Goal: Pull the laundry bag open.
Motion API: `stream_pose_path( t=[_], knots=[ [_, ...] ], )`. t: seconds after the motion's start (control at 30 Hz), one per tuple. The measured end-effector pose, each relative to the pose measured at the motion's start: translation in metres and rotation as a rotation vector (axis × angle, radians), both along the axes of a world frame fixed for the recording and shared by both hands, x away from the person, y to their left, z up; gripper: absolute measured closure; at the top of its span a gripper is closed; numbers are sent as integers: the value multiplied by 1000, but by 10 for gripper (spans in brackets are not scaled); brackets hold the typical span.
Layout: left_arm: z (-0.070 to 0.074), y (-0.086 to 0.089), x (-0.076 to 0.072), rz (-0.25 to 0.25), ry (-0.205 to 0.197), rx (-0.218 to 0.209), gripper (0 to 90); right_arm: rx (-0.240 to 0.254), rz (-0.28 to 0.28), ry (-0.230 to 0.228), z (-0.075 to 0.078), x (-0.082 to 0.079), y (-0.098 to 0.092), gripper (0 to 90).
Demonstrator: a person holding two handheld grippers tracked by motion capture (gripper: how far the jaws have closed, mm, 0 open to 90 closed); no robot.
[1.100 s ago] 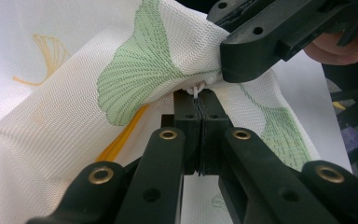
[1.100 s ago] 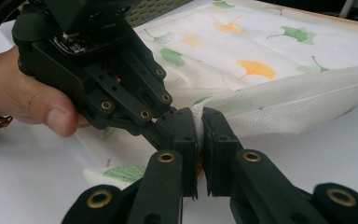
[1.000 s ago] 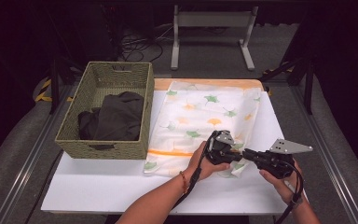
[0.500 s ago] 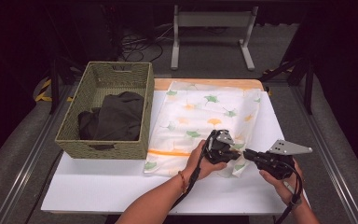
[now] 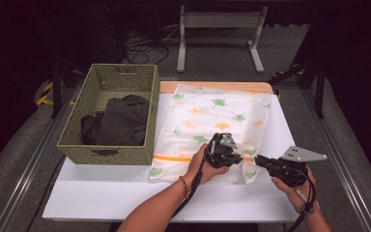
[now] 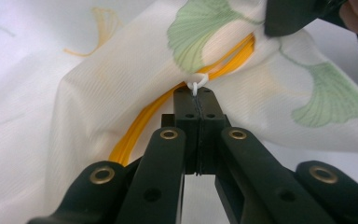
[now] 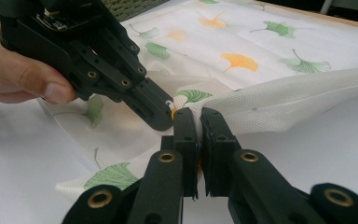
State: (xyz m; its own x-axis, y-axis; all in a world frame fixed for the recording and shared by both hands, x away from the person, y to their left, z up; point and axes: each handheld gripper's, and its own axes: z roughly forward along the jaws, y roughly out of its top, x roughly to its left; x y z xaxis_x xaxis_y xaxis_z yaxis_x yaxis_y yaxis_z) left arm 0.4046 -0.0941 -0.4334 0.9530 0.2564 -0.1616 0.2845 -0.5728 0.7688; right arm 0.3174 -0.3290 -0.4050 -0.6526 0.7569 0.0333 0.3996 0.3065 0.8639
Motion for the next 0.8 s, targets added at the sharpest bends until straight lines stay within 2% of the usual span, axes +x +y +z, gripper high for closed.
stream_pose_path(
  t=[0.1, 0.17, 0.23, 0.37, 0.53, 0.6, 0.67, 0.8],
  knots=[
    [-1, 2, 1, 3, 0, 9, 900, -2, -9, -1, -1, 0, -2, 860],
    [-3, 6, 3, 15, 16, 17, 900, -2, -14, -1, -1, 0, -3, 860],
    [-3, 8, 4, 18, 8, 21, 900, -2, -22, -3, -1, 0, -4, 860],
    [-5, 19, 8, 47, 18, 37, 900, 0, -34, -3, -1, 0, -7, 860],
    [-6, 28, 9, 62, 4, 45, 900, 0, -48, 1, -2, 0, -10, 860],
    [-6, 30, 8, 64, 12, 37, 900, -5, -52, -1, -2, 0, -9, 860],
    [-6, 33, 8, 66, -4, 54, 900, -4, -52, 1, -2, 0, -10, 860],
    [-7, 41, 10, 83, -5, 67, 900, -9, -65, 0, -2, 1, -11, 861]
  ],
)
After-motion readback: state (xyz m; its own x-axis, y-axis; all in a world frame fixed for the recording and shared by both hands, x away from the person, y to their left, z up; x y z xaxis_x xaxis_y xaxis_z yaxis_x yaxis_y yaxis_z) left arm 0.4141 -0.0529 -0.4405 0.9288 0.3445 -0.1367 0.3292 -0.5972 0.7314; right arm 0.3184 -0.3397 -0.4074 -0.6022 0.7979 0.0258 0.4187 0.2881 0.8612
